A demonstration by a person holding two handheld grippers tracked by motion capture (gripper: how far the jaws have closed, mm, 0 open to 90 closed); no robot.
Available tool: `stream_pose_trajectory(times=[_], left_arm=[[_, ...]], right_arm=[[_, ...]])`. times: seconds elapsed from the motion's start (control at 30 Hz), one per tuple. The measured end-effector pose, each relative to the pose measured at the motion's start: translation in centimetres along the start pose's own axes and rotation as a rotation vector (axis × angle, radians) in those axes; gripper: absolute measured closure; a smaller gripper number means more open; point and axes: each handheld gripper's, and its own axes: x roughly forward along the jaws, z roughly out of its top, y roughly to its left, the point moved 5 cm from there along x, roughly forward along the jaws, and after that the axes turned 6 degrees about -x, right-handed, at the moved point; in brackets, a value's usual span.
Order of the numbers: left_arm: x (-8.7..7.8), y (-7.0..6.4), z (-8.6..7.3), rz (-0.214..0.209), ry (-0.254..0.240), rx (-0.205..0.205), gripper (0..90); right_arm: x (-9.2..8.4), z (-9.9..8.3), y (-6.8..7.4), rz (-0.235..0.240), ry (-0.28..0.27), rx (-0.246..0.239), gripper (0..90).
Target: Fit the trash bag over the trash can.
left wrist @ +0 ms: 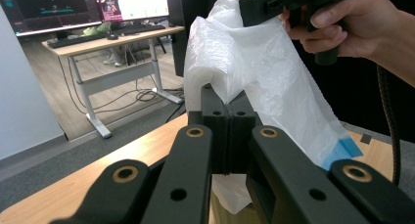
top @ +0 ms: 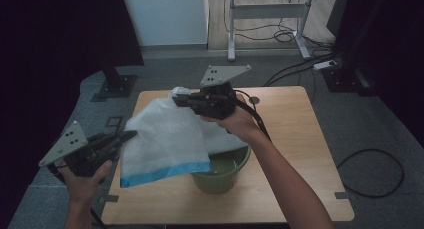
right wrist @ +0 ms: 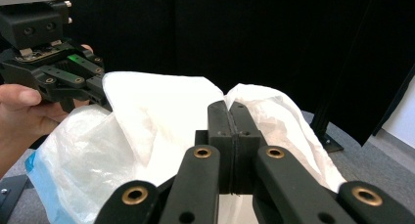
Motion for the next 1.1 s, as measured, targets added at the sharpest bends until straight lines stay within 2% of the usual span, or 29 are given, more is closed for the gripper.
stream_pose_trajectory(times=[0.3, 0.47, 0.57, 0.83, 0.87, 1.1], left_arm=[[-0.3, -1.0, 0.5, 0.003, -0.013, 0.015, 89.5], [-1.2, -0.9, 1.0, 0.018, -0.019, 0.022, 89.5], [-1.1, -0.8, 0.9, 0.012, -0.017, 0.019, 89.4], [1.2, -1.6, 0.2, -0.019, 0.008, 0.012, 89.3], [1.9, -1.8, 0.0, -0.028, 0.014, 0.007, 89.2], [3.7, -2.6, -0.4, -0.06, 0.039, 0.002, 89.1]], right_arm=[[-0.2, 0.4, 0.5, 0.003, -0.021, 0.003, 89.1], [0.5, 0.7, 0.9, 0.019, -0.025, -0.007, 89.0], [0.4, 0.4, 1.0, 0.018, -0.023, -0.004, 89.1], [-1.4, -2.4, 0.0, -0.019, -0.01, 0.042, 89.0], [-2.0, -3.0, -0.2, -0.027, -0.009, 0.053, 89.0], [-3.6, -4.4, -0.9, -0.052, -0.007, 0.079, 89.0]])
